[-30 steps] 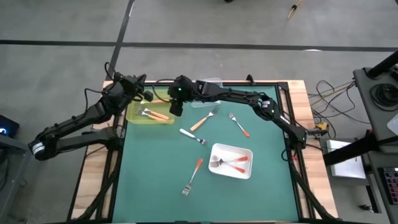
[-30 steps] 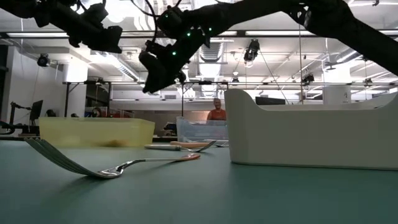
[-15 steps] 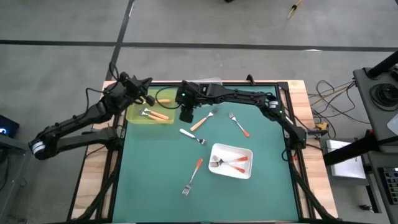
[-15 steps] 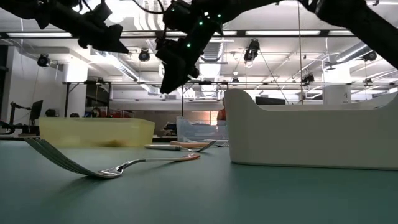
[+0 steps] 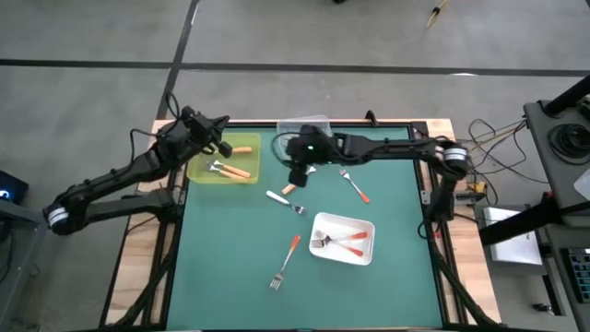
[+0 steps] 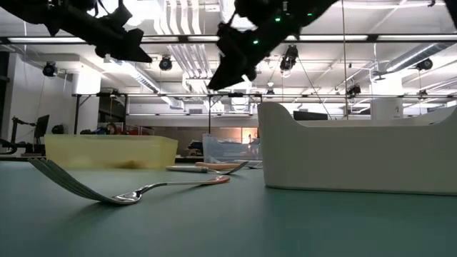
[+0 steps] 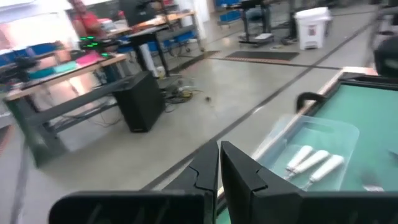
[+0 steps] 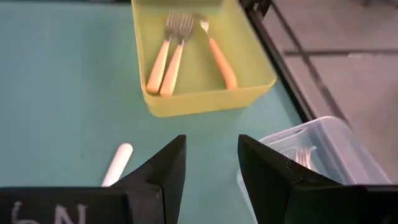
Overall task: Sort silverware by color (type)
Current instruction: Put the light orange into the yellow bin
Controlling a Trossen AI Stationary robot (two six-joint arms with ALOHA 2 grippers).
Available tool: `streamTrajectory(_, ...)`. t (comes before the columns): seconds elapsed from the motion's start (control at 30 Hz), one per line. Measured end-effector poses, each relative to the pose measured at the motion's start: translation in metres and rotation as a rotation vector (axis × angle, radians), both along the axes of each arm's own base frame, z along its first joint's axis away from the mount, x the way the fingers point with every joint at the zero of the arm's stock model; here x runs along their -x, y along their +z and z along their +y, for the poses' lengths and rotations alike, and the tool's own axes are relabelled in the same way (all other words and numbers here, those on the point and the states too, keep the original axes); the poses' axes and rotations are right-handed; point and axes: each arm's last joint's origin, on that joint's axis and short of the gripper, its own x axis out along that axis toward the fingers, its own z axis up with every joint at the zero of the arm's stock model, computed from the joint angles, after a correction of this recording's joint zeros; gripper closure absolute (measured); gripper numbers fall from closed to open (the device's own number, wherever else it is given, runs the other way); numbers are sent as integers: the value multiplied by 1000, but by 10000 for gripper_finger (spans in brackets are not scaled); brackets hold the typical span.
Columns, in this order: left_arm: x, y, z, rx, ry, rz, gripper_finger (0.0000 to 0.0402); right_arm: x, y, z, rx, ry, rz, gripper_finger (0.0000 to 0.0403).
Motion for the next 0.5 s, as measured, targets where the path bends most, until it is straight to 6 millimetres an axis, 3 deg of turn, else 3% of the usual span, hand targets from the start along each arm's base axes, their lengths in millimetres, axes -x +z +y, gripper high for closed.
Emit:
streamTrajectory(0.2, -11, -6, 2, 81, -158, 25, 402, 39, -1, 10, 44, 22, -43, 266)
streamTrajectory(0.33, -21, -6, 8, 243, -138, 85, 401, 70, 0, 17, 84, 43, -74, 266)
streamTrajectory(0.5, -35, -23, 15, 485, -92, 270, 401, 105, -5, 24, 141, 59, -134, 266)
